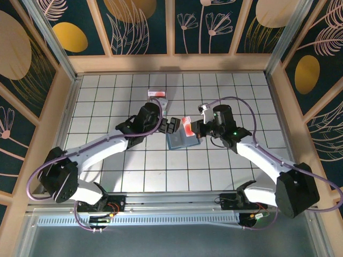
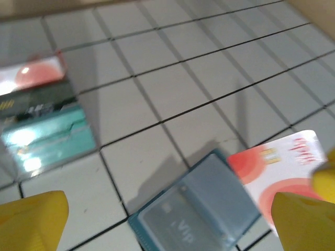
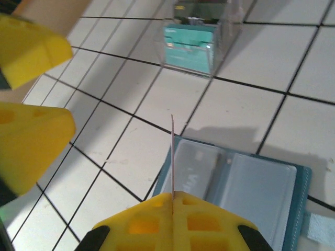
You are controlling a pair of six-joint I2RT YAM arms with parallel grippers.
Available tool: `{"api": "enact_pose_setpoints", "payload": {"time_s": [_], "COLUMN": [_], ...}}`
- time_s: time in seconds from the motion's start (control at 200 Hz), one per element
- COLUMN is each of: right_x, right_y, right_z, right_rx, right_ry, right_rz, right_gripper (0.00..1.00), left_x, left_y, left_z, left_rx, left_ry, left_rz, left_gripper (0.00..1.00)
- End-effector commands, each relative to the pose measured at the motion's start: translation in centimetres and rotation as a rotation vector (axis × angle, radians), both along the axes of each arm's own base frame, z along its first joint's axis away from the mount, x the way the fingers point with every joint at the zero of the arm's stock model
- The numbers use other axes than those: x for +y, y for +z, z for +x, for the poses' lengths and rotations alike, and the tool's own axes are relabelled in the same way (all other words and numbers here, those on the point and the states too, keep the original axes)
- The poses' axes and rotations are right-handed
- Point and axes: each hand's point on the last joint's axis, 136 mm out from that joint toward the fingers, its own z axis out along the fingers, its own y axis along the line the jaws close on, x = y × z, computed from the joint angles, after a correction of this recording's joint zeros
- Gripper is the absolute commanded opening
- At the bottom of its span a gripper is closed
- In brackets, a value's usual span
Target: Take the credit cards out of the card holder
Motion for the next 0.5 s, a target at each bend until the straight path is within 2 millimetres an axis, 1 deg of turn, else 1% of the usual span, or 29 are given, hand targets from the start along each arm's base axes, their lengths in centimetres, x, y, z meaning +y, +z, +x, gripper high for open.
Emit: {"api": "enact_pose_setpoints", "payload": {"time_s": [0.0, 0.065, 0.095, 0.11, 0.145, 0.215, 0.24, 0.265, 0.345, 0.395, 0.405, 0.42, 0.495], "right_x": [1.1, 1.3, 1.5, 1.5, 1.7, 2.1, 2.2, 2.2, 2.3, 2.5, 2.5, 2.5, 2.7], "right_y": [2.7, 3.2, 3.5, 3.6, 4.1, 4.8, 5.0, 5.3, 5.7, 5.9, 5.9, 6.0, 6.3], "right_z": [-1.5, -2.0, -2.3, -2.5, -2.9, -3.8, -4.1, -4.3, -4.7, -5.2, -5.2, -5.3, -5.6], "right_rx": [-0.111, -0.129, -0.135, -0.137, -0.147, -0.157, -0.16, -0.165, -0.163, -0.16, -0.161, -0.16, -0.162], "right_ry": [0.15, 0.186, 0.206, 0.217, 0.246, 0.297, 0.314, 0.326, 0.351, 0.375, 0.379, 0.386, 0.407], "right_rz": [0.008, 0.01, 0.015, 0.018, 0.03, 0.051, 0.056, 0.061, 0.067, 0.075, 0.076, 0.08, 0.094], "right_gripper": [0.0, 0.0, 0.0, 0.0, 0.0, 0.0, 0.0, 0.0, 0.0, 0.0, 0.0, 0.0, 0.0], "left_x": [-1.7, -1.7, -1.8, -1.6, -1.5, -1.3, -1.2, -1.2, -1.2, -1.5, -1.7, -1.9, -2.3], "left_y": [3.4, 4.1, 4.9, 4.1, 4.2, 4.7, 4.8, 5.0, 5.3, 4.3, 5.1, 5.4, 4.8], "left_z": [-1.7, -2.4, -2.7, -2.9, -3.2, -3.2, -3.1, -3.1, -3.2, -3.8, -3.7, -3.8, -4.3], "left_rx": [-0.118, -0.166, -0.201, -0.196, -0.211, -0.237, -0.243, -0.251, -0.26, -0.24, -0.255, -0.26, -0.245], "left_ry": [-0.21, -0.266, -0.294, -0.305, -0.326, -0.366, -0.377, -0.391, -0.443, -0.495, -0.504, -0.519, -0.568], "left_rz": [-0.014, -0.006, -0.008, 0.004, 0.009, 0.006, 0.005, 0.004, 0.004, 0.024, 0.018, 0.019, 0.033], "left_gripper": [0.99, 0.98, 0.98, 0.98, 0.97, 0.89, 0.87, 0.83, 0.75, 0.74, 0.73, 0.73, 0.72]}}
